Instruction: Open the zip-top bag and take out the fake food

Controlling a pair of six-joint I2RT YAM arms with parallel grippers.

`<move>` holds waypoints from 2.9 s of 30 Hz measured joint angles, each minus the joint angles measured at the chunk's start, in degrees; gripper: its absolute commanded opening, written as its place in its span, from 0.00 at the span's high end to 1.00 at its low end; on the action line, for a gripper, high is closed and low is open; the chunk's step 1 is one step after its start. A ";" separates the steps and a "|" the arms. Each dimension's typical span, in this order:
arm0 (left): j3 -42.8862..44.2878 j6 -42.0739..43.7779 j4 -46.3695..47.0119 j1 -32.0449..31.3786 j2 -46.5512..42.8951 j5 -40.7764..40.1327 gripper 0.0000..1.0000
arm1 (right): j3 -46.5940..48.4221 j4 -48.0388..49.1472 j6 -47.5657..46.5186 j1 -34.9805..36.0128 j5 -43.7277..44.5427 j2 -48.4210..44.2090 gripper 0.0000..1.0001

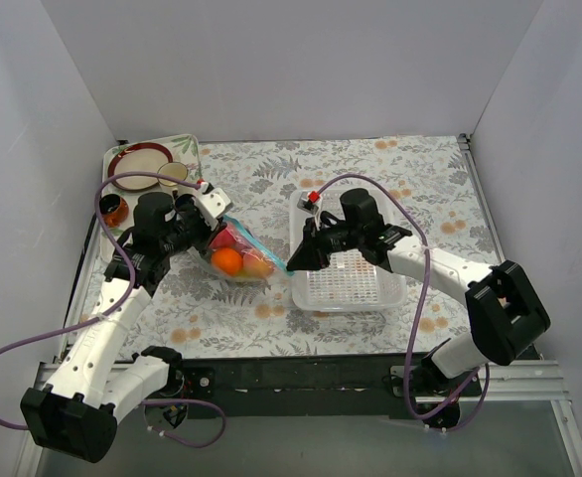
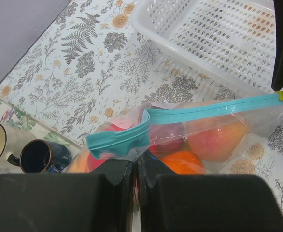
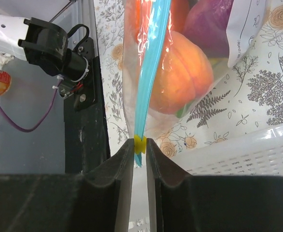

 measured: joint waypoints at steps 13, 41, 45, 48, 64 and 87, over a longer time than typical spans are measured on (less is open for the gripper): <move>0.81 -0.70 -0.50 0.00 0.11 0.22 1.00 | 1.49 -0.57 0.31 0.98 -0.04 2.08 0.67; 14.71 -5.66 -4.59 0.31 4.87 26.14 0.02 | 22.05 -16.11 -9.46 5.38 13.00 4.09 0.99; 12.72 0.20 -4.87 0.31 9.03 26.12 0.02 | 24.44 -19.10 -11.89 6.25 12.96 4.85 0.99; 12.57 5.03 -5.75 0.31 12.11 26.12 0.02 | 26.16 -21.59 -13.62 6.71 13.40 4.92 0.99; 15.26 17.92 -8.96 0.31 15.58 29.14 0.02 | 29.18 -28.61 -22.34 7.26 19.23 4.07 0.99; 18.36 16.04 -10.51 -0.31 19.82 31.85 0.02 | 29.77 -27.30 -34.60 13.79 24.02 0.87 0.99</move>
